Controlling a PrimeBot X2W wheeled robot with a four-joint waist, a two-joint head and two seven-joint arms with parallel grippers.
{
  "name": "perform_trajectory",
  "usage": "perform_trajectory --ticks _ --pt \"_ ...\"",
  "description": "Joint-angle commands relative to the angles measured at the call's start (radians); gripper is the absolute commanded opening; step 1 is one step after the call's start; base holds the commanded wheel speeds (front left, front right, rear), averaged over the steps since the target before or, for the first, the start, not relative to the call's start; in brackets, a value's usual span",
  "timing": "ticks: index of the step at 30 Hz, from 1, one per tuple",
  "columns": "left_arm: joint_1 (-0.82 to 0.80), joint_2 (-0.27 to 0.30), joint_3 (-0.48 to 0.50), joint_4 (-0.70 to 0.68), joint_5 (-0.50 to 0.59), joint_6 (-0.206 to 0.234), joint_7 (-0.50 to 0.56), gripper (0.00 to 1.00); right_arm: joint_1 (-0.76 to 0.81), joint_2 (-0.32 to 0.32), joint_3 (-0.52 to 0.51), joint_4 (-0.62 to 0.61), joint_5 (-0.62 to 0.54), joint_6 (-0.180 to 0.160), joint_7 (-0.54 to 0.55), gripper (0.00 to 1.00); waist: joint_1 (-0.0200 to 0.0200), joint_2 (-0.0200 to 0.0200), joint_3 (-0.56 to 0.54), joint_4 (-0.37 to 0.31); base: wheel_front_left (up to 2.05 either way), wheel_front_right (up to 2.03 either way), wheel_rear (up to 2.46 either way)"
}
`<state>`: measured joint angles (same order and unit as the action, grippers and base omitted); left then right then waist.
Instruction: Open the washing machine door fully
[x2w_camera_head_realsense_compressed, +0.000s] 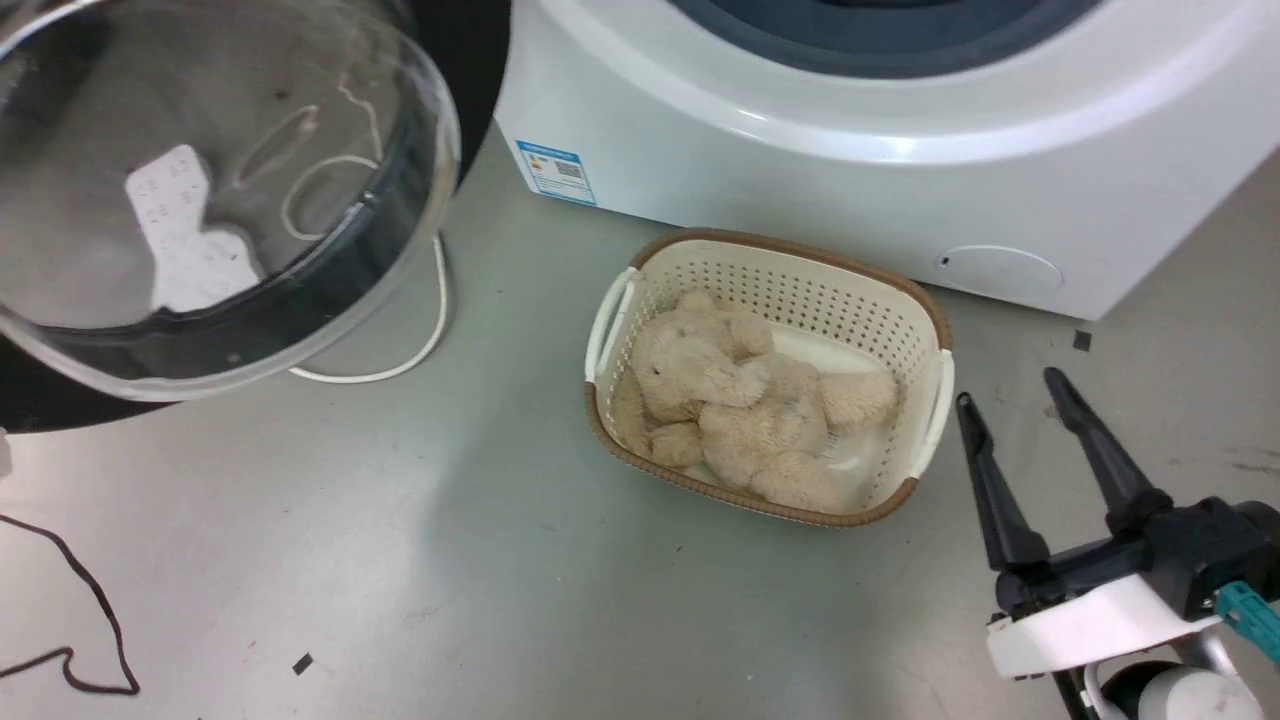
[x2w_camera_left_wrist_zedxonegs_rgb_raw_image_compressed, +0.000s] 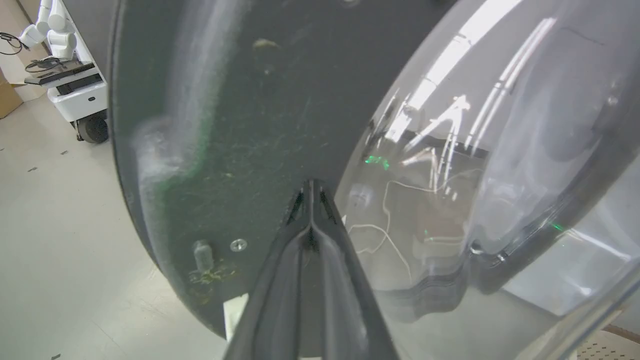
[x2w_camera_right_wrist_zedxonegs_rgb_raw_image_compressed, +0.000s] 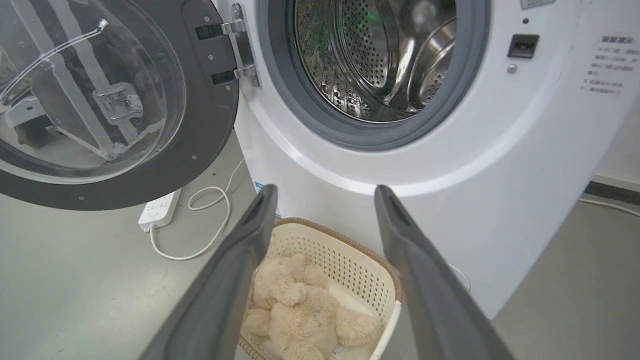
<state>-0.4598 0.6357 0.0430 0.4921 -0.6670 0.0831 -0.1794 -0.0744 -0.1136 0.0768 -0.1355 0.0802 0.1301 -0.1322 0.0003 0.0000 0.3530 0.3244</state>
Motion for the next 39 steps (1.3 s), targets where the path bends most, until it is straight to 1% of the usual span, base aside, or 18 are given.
perform_trajectory --ticks 1,4,7,12,15,20,23,29,30,31,32,33,34,35,36,37,39 --pt "-0.023 0.005 0.0 0.02 0.006 -0.005 -0.012 0.0 -0.015 -0.009 -0.005 -0.005 0.004 0.001 0.003 1.0 -0.0003 0.0 0.008 -0.01 0.0 0.0 0.0" --pt "-0.053 0.016 -0.012 0.071 0.03 -0.009 -0.034 0.0 -0.014 -0.011 -0.017 -0.009 0.005 0.001 0.005 1.0 -0.0003 0.0 0.006 -0.016 0.0 0.0 0.0" --pt "-0.069 0.012 -0.021 0.097 0.045 -0.02 -0.054 0.0 -0.009 -0.009 -0.026 -0.006 0.006 0.001 0.001 1.0 -0.0003 0.0 -0.009 -0.025 0.0 0.0 0.0" --pt "-0.059 -0.006 -0.061 0.071 0.108 -0.034 -0.076 0.0 0.01 0.01 -0.051 0.018 0.013 0.001 -0.024 1.0 -0.0003 0.0 -0.078 -0.033 0.0 0.0 0.0" --pt "-0.033 -0.022 -0.087 0.012 0.157 -0.032 -0.081 0.0 0.025 0.02 -0.063 0.038 0.01 0.001 -0.036 1.0 -0.0003 0.0 -0.129 -0.039 0.0 0.0 0.0" --pt "0.063 -0.086 -0.115 -0.138 0.182 -0.023 -0.082 0.0 0.054 0.042 -0.094 0.056 0.006 0.001 -0.056 1.0 -0.0003 0.0 -0.225 -0.064 0.0 0.0 0.0" --pt "0.146 -0.138 -0.121 -0.247 0.17 -0.004 -0.082 0.0 0.07 0.053 -0.116 0.061 0.002 0.001 -0.065 1.0 -0.0003 0.0 -0.271 -0.09 0.0 0.0 0.0" --pt "0.312 -0.229 -0.154 -0.415 0.177 0.039 -0.082 0.0 0.106 0.061 -0.12 0.062 -0.029 0.001 -0.075 1.0 -0.0003 0.0 -0.347 -0.159 0.0 0.0 0.0" --pt "0.336 -0.242 -0.161 -0.438 0.185 0.049 -0.082 0.13 0.115 0.061 -0.121 0.062 -0.034 0.001 -0.075 1.0 -0.0003 0.0 -0.356 -0.169 0.0 0.0 0.0" --pt "0.36 -0.255 -0.17 -0.459 0.191 0.056 -0.082 0.3 0.123 0.062 -0.123 0.061 -0.037 0.001 -0.073 1.0 -0.0003 0.0 -0.363 -0.18 0.0 0.0 0.0" --pt "0.382 -0.268 -0.179 -0.476 0.196 0.063 -0.082 0.35 0.131 0.062 -0.124 0.059 -0.039 0.001 -0.071 1.0 -0.0003 0.0 -0.37 -0.19 0.0 0.0 0.0" --pt "0.404 -0.278 -0.189 -0.491 0.203 0.069 -0.082 0.34 0.139 0.063 -0.124 0.057 -0.04 0.001 -0.068 1.0 -0.0003 0.0 -0.373 -0.2 0.0 0.0 0.0" --pt "0.424 -0.285 -0.199 -0.503 0.212 0.074 -0.082 0.38 0.147 0.063 -0.124 0.055 -0.038 0.001 -0.066 1.0 -0.0003 0.0 -0.376 -0.21 0.0 0.0 0.0" --pt "0.441 -0.292 -0.209 -0.511 0.218 0.08 -0.082 0.49 0.154 0.063 -0.123 0.054 -0.035 0.001 -0.064 1.0 -0.0003 0.0 -0.379 -0.219 0.0 0.0 0.0" --pt "0.456 -0.299 -0.218 -0.517 0.222 0.084 -0.082 0.93 0.161 0.063 -0.121 0.055 -0.034 0.001 -0.061 1.0 -0.0003 0.0 -0.382 -0.228 0.0 0.0 0.0" --pt "0.47 -0.305 -0.229 -0.522 0.227 0.09 -0.078 1.0 0.169 0.063 -0.119 0.056 -0.033 0.001 -0.06 1.0 -0.0003 0.0 -0.384 -0.236 0.0 0.0 0.0" --pt "0.496 -0.321 -0.251 -0.529 0.224 0.095 -0.062 1.0 0.183 0.063 -0.115 0.058 -0.032 0.001 -0.058 1.0 -0.0003 0.0 -0.387 -0.249 0.0 0.0 0.0"
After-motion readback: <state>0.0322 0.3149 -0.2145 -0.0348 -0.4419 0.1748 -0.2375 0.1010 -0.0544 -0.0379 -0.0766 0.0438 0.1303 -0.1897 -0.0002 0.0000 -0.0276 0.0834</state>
